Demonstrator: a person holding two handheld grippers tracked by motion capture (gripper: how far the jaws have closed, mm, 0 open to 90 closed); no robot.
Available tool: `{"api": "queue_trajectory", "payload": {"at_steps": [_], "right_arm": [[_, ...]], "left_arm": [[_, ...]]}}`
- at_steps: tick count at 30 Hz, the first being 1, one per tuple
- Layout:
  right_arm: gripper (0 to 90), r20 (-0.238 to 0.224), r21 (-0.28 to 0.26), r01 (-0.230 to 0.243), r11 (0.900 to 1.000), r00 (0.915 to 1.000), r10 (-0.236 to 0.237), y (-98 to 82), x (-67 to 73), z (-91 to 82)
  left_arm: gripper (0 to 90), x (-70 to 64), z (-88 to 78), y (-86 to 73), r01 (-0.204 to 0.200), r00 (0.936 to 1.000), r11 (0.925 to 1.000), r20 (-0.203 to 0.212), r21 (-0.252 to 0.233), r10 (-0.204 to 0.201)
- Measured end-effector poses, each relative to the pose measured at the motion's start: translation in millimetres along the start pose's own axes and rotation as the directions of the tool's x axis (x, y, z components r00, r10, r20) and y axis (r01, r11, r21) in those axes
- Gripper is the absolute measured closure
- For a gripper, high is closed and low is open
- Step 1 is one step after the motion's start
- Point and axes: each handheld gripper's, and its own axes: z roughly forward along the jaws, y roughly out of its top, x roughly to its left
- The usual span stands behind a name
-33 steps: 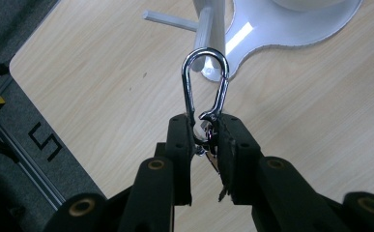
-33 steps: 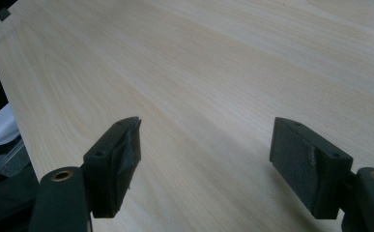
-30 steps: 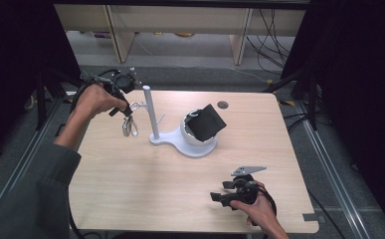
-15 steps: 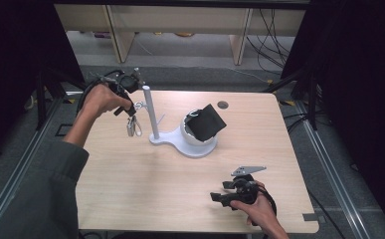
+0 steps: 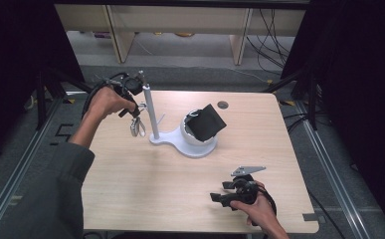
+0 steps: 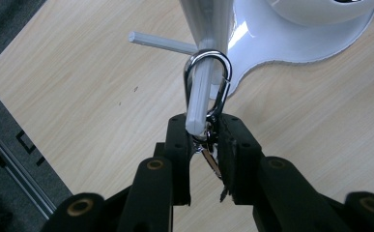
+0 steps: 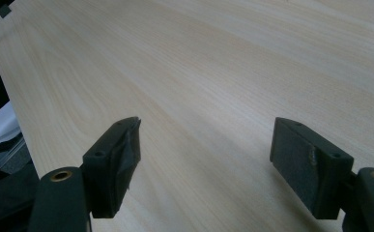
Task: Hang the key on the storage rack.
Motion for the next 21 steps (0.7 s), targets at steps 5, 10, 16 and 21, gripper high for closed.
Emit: {"api": "queue_trajectory", "payload": {"at_steps": [5,10,16,21], "right_arm": [[27.2,0.002,-0.004,0.004,1.000,1.0000,-0.004,0.3,-1.1,-0.4],[27.1,0.003,0.003,0.011,1.000,0.9999,-0.011,0.2,-0.8,0.2],[27.1,-0.006,-0.002,0.001,1.000,1.0000,-0.001,0.1,-0.8,-0.9],[27.2,0.005,-0.010,0.005,1.000,1.0000,-0.005,0.7,-2.0,-2.0]], "left_arm": [[73.7,1.5,1.6,-1.7,0.011,0.9999,0.9999,0.008,-0.012,-0.011],[69.9,2.5,1.0,-5.9,0.009,0.9999,0.9999,0.014,-0.011,-0.009],[60.9,1.6,-2.0,-12.6,0.028,0.9991,0.9995,0.034,-0.014,-0.027],[49.8,-0.4,-4.6,-18.5,0.042,0.9983,0.9982,0.043,-0.042,-0.040]]}}
